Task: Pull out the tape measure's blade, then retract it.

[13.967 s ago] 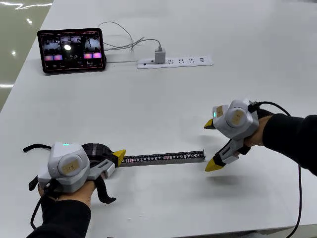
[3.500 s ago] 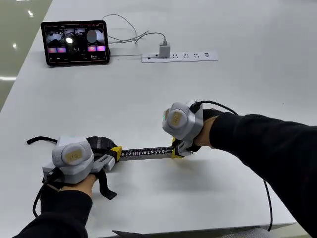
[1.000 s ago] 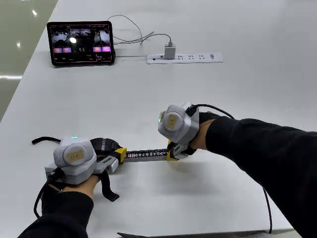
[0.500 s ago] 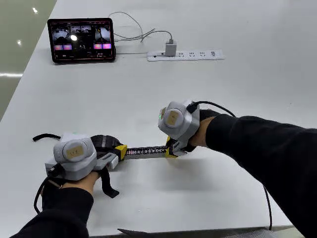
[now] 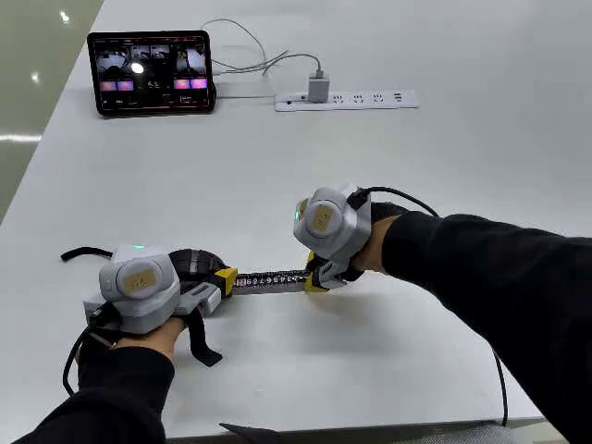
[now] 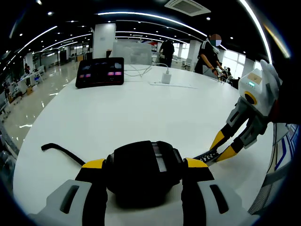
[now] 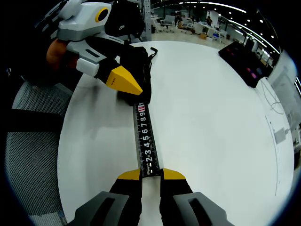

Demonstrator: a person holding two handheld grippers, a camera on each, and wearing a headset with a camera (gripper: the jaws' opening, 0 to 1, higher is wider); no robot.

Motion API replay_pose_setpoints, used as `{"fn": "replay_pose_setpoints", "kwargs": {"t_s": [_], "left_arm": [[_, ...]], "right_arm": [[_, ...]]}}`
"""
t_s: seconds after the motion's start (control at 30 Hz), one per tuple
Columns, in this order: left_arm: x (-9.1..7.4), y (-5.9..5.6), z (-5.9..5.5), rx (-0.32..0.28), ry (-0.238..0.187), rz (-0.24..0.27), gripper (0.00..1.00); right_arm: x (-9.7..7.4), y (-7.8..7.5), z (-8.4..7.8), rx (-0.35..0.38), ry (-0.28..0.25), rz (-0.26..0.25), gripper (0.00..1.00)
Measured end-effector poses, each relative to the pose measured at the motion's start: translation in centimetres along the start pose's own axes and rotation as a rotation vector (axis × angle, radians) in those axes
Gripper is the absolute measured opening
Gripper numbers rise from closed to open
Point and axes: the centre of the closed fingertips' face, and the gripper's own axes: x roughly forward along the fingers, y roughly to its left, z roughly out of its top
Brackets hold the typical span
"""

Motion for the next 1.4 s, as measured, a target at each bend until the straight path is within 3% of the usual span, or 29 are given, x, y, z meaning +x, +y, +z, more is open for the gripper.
{"fn": "replay_pose_setpoints", "kwargs": {"t_s": [1.0,1.4], "left_arm": [[0.0,-0.1,-0.1,0.0,0.005,-0.007,0.59],[0.0,0.0,-0.1,-0.001,0.007,-0.01,0.59]], "right_arm": [[0.5,0.3,1.0,-0.016,-0.017,0.01,0.09],[0.8,0.2,1.6,0.023,-0.053,0.026,0.09]]}}
